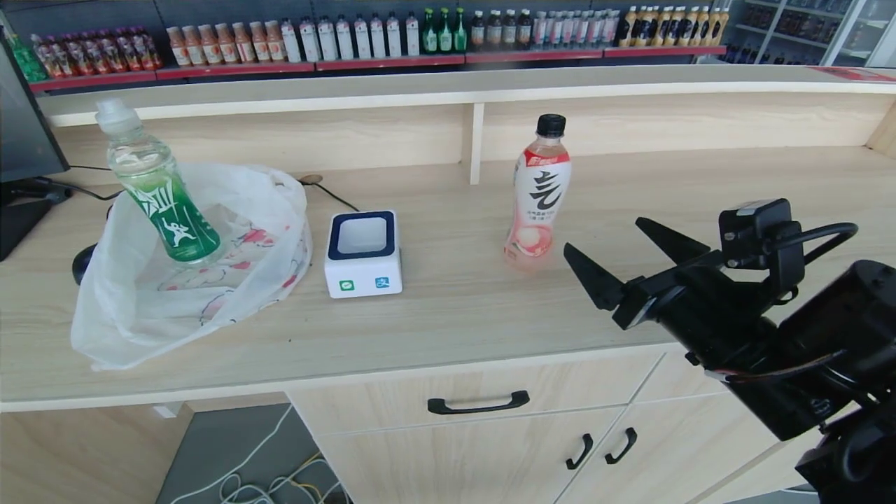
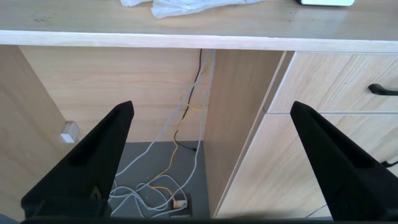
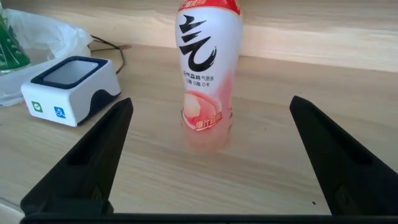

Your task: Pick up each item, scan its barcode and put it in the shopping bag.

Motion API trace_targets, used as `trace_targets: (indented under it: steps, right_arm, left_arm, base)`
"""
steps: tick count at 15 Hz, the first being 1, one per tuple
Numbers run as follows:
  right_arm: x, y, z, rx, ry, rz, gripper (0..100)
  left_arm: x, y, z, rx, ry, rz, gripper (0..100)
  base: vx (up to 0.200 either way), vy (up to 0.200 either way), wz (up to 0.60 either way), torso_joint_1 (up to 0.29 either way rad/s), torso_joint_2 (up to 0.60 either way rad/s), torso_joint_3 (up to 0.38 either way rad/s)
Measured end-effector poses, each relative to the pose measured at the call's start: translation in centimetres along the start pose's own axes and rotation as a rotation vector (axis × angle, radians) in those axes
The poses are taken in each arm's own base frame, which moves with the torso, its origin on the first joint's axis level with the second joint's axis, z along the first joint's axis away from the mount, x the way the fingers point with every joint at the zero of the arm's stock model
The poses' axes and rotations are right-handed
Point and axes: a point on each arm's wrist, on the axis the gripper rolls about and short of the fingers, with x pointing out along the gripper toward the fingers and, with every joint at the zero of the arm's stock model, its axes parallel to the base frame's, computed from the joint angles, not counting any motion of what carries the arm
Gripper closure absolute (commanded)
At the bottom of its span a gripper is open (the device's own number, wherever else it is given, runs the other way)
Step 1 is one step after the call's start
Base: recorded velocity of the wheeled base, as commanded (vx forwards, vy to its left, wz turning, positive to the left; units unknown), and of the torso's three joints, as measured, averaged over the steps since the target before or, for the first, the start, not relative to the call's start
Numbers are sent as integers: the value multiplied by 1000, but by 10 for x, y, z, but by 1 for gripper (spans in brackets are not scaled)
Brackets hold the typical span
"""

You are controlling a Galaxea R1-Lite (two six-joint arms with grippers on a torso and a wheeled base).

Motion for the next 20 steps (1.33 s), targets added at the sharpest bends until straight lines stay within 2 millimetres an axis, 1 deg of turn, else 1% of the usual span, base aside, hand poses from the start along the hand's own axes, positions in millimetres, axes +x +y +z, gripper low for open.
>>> trace_targets:
  steps: [2, 5, 8, 12, 16, 20]
  right_arm:
    - [6, 5, 2, 3, -15, 15, 0]
    - [23, 10, 1, 0, 15, 15, 0]
    - [41, 15, 5, 10, 42, -46, 0]
    - [52, 17, -3, 20, 56, -99, 0]
    - [69, 20, -8, 23, 39, -125, 0]
    - [86, 23, -18, 22, 33, -130, 0]
  left_arm:
    - [0, 0, 0, 0, 0, 1, 0]
    - [0, 0, 0, 0, 0, 1, 0]
    - [0, 0, 0, 0, 0, 0, 0]
    - [0, 0, 0, 0, 0, 0, 0]
    - [0, 0, 0, 0, 0, 1, 0]
    - [0, 0, 0, 0, 0, 0, 0]
  base:
    - [0, 0, 0, 0, 0, 0]
    - [0, 0, 0, 0, 0, 0]
    - [0, 0, 0, 0, 0, 0]
    - [0, 0, 0, 0, 0, 0]
    - [0, 0, 0, 0, 0, 0]
    - [0, 0, 0, 0, 0, 0]
